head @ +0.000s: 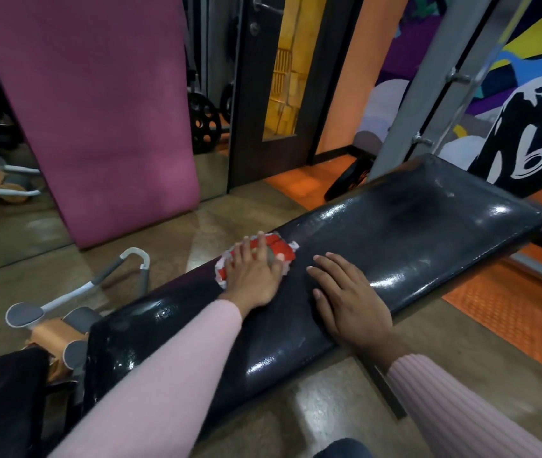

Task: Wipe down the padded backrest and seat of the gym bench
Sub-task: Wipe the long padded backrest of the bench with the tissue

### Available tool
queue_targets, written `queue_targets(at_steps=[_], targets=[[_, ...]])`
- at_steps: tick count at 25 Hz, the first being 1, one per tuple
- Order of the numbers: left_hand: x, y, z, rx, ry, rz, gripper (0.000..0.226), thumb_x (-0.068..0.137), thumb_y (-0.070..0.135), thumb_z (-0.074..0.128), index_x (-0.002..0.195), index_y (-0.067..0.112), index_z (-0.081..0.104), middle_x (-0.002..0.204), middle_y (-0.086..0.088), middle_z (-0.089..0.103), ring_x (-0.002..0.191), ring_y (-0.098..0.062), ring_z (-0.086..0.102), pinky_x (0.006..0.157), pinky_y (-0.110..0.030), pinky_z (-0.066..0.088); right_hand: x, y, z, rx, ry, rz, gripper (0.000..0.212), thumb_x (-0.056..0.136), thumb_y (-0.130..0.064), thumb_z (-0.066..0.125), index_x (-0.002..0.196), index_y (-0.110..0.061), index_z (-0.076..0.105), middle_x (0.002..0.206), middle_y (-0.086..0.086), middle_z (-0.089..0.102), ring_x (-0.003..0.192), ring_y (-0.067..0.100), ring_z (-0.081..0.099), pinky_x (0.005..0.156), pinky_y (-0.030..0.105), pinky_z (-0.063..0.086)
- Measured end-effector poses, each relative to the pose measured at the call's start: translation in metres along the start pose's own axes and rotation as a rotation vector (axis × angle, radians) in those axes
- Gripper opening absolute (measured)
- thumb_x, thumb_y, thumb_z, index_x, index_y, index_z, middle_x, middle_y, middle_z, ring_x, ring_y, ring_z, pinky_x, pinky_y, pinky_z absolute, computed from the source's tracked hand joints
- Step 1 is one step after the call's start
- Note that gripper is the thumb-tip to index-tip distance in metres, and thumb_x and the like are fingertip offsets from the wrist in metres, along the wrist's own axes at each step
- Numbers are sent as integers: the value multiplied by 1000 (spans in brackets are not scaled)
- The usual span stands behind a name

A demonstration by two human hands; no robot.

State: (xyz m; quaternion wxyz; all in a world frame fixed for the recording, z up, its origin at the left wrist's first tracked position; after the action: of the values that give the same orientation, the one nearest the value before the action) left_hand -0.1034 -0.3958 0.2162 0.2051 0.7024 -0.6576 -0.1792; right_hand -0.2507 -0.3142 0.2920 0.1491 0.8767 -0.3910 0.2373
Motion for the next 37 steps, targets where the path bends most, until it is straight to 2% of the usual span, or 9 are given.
queue_targets(at_steps=[4, 10, 13, 16, 19, 26, 29, 32, 37], targets=[[0, -59, -10, -65, 61, -151, 60, 98, 47, 21, 151, 19, 16, 154, -15, 25, 140, -32, 22, 114, -47, 14, -1, 2, -1, -2, -6, 13, 38, 100, -28, 43, 127, -7, 60, 135, 10, 56, 133, 28, 45, 107, 45, 40], [-42, -4, 1, -26, 65, -59, 60, 100, 46, 20, 153, 22, 5, 160, -10, -1, 146, -32, -3, 116, -47, -2, 2, 0, -1, -18, -1, -10, 39, 100, -28, 42, 126, -6, 61, 134, 11, 57, 132, 29, 46, 108, 43, 39], [-4, -8, 2, 2, 6, 1, 58, 100, 47, 21, 152, 24, 8, 160, -10, 6, 145, -32, 6, 117, -47, 6, 0, -1, 1, -23, -11, -4, 38, 99, -27, 43, 125, -6, 61, 133, 11, 57, 131, 29, 46, 108, 43, 39], [13, -57, -7, -45, -17, -131, 58, 100, 48, 22, 151, 23, 16, 156, -13, 22, 141, -34, 20, 115, -44, 14, 0, 0, 0, -35, -25, 6, 39, 99, -28, 41, 126, -7, 61, 134, 10, 57, 132, 28, 46, 108, 42, 39], [-26, -67, -10, -1, 51, -202, 57, 100, 44, 22, 152, 23, 11, 158, -13, 12, 144, -34, 11, 116, -45, 6, 1, 2, 0, -43, -41, 7, 40, 100, -29, 39, 128, -8, 60, 136, 9, 56, 133, 28, 45, 108, 44, 39], [-37, 20, 11, -25, 3, 104, 56, 100, 49, 20, 152, 34, 3, 161, -6, -4, 146, -30, -5, 117, -46, -3, 0, -2, 3, -42, -40, -11, 39, 99, -27, 41, 126, -8, 61, 134, 11, 57, 131, 30, 46, 110, 42, 36], [-4, -39, 1, -31, -3, -60, 54, 100, 48, 21, 151, 33, 12, 159, -9, 12, 144, -32, 11, 116, -47, 7, -2, -3, 2, -47, -42, 4, 39, 99, -28, 40, 125, -8, 61, 134, 10, 57, 131, 29, 46, 108, 44, 39], [-34, -62, 0, -36, 31, -178, 55, 100, 48, 20, 152, 34, 6, 160, -9, 5, 146, -33, 2, 117, -46, 1, 1, -1, -2, -50, -30, 1, 39, 99, -28, 40, 126, -8, 61, 134, 10, 58, 130, 29, 47, 107, 44, 40], [-100, 29, 17, 40, 40, 126, 61, 93, 58, 5, 150, 39, -2, 160, -6, -9, 145, -33, -12, 116, -48, -6, 1, 0, 1, -39, -30, -10, 41, 99, -30, 40, 126, -7, 60, 134, 11, 57, 131, 29, 46, 109, 43, 38]])
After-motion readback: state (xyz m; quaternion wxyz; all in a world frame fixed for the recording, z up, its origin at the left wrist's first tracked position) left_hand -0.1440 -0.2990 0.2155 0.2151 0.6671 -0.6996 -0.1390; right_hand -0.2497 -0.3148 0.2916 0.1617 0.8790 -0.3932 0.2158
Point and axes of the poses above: each hand's wrist, its own x-axis towards the middle knuckle, its own z-axis out of the palm, y = z × x, the point moved 10 cm from there along x, towards the middle knuckle
